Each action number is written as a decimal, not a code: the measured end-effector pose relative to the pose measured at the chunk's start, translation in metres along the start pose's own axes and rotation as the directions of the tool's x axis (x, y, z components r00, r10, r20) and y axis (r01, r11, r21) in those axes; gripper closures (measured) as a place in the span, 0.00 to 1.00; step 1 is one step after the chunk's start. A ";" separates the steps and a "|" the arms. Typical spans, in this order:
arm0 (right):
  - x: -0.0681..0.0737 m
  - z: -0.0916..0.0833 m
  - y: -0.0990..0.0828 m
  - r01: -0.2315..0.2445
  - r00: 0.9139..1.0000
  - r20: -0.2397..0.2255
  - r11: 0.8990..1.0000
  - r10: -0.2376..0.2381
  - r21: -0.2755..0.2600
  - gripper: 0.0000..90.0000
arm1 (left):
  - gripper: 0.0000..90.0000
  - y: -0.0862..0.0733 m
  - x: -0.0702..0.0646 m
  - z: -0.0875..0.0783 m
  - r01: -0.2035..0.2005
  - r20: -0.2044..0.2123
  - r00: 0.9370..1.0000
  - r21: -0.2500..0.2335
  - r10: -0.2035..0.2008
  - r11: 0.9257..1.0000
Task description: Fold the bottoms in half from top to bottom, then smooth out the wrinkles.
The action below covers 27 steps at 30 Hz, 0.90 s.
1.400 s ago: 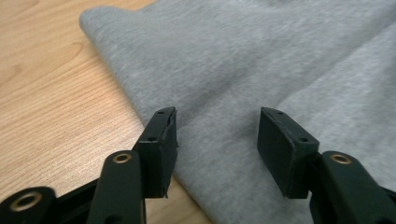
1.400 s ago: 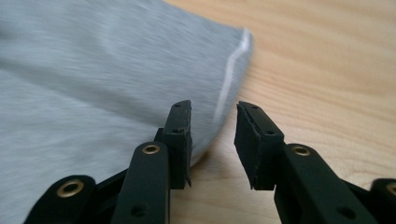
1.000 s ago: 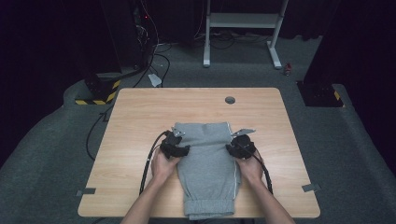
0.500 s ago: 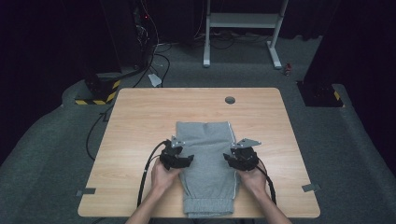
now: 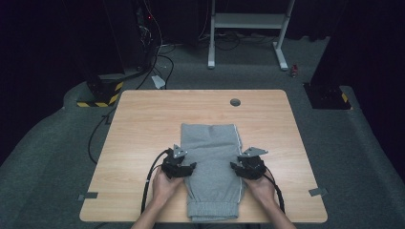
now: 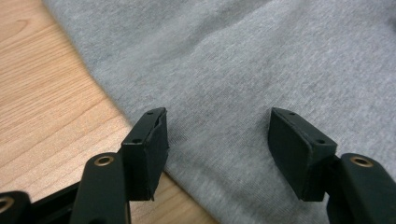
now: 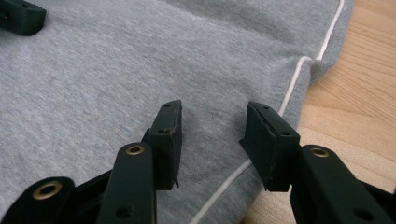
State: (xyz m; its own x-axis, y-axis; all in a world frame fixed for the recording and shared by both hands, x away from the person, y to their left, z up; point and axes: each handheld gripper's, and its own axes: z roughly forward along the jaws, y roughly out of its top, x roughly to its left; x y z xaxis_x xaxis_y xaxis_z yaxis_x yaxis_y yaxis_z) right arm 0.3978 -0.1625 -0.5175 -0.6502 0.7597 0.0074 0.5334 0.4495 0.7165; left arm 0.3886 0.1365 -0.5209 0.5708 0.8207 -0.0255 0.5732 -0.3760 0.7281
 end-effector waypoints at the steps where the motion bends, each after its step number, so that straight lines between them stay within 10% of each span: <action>1: 0.000 0.000 -0.001 0.000 1.000 0.002 1.000 0.000 -0.008 0.62 | 0.42 -0.001 0.000 0.000 0.003 -0.002 1.000 -0.007 -0.003 1.000; 8: 0.002 -0.001 -0.001 0.022 1.000 0.014 1.000 -0.021 -0.020 0.56 | 0.42 0.001 0.001 -0.001 0.019 0.012 1.000 0.008 -0.019 1.000; 18: -0.015 -0.009 0.008 -0.138 0.990 0.012 0.989 0.139 -0.047 0.51 | 0.43 0.008 0.021 0.001 0.162 -0.014 0.987 -0.007 -0.162 0.987; 27: -0.031 0.004 0.023 -0.236 0.971 0.033 0.971 0.238 -0.041 0.48 | 0.35 0.021 0.035 0.012 0.211 -0.058 0.976 0.036 -0.209 0.977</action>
State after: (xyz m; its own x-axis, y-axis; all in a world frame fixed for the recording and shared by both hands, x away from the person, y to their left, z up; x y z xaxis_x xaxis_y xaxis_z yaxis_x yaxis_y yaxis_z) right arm 0.4323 -0.1740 -0.5040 -0.4867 0.8598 0.1547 0.6495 0.2377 0.7222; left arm 0.4281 0.1516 -0.5147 0.4035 0.9046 -0.1375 0.7013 -0.2092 0.6815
